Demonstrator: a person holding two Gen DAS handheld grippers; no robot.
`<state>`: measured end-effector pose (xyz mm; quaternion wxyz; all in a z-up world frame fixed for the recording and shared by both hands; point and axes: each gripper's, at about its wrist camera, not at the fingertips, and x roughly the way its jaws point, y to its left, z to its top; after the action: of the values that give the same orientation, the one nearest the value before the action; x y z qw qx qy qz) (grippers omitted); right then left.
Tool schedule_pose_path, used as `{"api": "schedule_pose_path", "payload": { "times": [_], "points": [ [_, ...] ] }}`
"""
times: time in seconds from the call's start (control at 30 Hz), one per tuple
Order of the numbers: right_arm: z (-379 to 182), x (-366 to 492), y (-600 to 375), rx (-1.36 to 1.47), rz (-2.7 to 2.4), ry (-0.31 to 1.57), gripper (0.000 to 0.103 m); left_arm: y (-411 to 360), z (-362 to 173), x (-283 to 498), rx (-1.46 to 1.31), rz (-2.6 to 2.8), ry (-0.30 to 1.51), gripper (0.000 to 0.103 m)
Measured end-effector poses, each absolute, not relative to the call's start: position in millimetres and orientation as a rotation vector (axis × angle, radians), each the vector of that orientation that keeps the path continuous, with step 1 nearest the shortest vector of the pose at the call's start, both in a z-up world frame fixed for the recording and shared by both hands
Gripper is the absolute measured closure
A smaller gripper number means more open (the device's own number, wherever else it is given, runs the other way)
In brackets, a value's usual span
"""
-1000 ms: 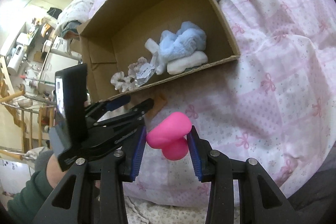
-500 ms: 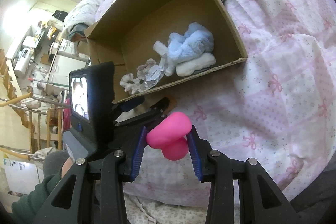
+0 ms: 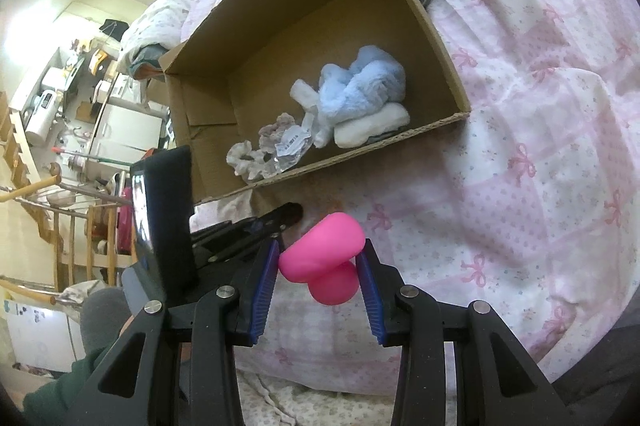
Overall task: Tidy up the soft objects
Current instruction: 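Grasp the tan foam tube with the left tool, then carry the tan tube over the box with left tool while right tool carries the sponge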
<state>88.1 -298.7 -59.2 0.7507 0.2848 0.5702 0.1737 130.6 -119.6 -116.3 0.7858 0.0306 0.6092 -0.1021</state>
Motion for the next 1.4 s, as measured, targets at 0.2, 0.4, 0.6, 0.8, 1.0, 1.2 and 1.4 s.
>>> {"api": "schedule_pose_path", "payload": {
  "times": [0.2, 0.4, 0.6, 0.8, 1.0, 1.2, 1.4],
  "points": [
    [-57.7, 91.1, -300.0, 0.637, 0.382, 1.231, 0.061, -97.1, -107.7, 122.4, 0.059, -0.220, 1.304, 0.102],
    [-61.3, 91.5, -302.3, 0.640, 0.362, 1.239, 0.061, -117.6, -112.1, 115.9, 0.098, -0.265, 1.332, 0.071],
    [-63.2, 91.3, -305.1, 0.650, 0.350, 1.244, 0.061, -142.8, -134.6, 115.3, 0.219, -0.310, 1.372, 0.057],
    [-65.7, 92.6, -307.0, 0.678, 0.353, 1.253, 0.061, -140.2, -147.1, 115.0, 0.208, -0.306, 1.380, 0.084],
    [-65.0, 95.1, -306.0, 0.693, 0.362, 1.246, 0.061, -137.1, -148.7, 100.9, 0.213, -0.319, 1.371, 0.099],
    [-66.7, 95.2, -304.6, 0.680, 0.350, 1.255, 0.061, -104.9, -118.6, 83.5, 0.142, -0.309, 1.344, 0.099],
    [-72.0, 98.0, -300.6, 0.651, 0.331, 1.272, 0.061, -77.2, -74.1, 73.9, 0.071, -0.283, 1.252, 0.099]
  ]
}}
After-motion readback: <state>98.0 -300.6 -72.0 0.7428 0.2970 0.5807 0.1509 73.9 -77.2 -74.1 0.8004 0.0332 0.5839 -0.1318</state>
